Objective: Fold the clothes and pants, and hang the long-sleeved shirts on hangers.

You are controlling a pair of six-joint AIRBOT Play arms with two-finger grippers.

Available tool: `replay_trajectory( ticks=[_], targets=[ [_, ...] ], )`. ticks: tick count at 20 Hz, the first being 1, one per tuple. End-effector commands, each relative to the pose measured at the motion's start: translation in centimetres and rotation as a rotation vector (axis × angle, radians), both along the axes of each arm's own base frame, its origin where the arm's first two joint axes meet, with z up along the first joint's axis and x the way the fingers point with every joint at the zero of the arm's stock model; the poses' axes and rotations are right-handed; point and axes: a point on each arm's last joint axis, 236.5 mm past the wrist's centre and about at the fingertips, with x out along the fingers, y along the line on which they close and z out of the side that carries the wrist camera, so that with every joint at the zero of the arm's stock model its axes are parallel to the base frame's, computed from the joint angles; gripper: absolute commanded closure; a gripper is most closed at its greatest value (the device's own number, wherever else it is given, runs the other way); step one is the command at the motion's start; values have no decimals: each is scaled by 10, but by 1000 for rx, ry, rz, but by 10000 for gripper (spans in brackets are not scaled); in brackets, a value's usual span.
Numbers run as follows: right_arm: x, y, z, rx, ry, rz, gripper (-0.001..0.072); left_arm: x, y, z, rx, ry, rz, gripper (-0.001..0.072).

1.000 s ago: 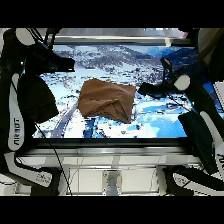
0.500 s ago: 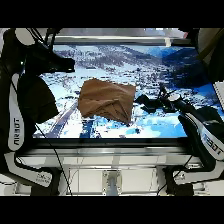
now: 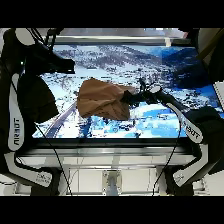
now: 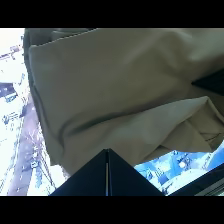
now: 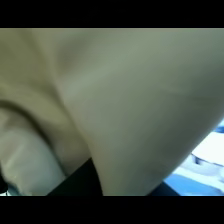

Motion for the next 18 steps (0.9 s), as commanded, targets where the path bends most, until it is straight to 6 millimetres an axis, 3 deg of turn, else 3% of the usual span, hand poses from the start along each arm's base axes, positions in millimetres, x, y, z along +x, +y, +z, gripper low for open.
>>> replay_trajectory(
  ticks=[1,3,4,6,9,14,16,18],
  targets=[
    [3,5,34,45,-29,69,691,0,1,0,2,2,-1,696],
    [16,-25,67,66,-72,27,692,-1,1,0,2,2,-1,697],
    [21,-49,87,67,-95,-8,693,0,1,0,2,1,0,696],
    [25,-111,123,26,-135,-95,693,0,1,0,2,1,0,696],
    [2,-223,164,-103,-161,-234,696,0,1,0,2,0,0,697],
    [-88,-381,209,-209,-131,-524,697,1,1,1,0,-5,3,696],
    [-140,-434,222,-285,-108,-671,698,1,1,1,-1,-4,6,696],
    [-212,-477,213,-400,23,-798,698,1,0,1,-2,-4,6,697]
  ],
)
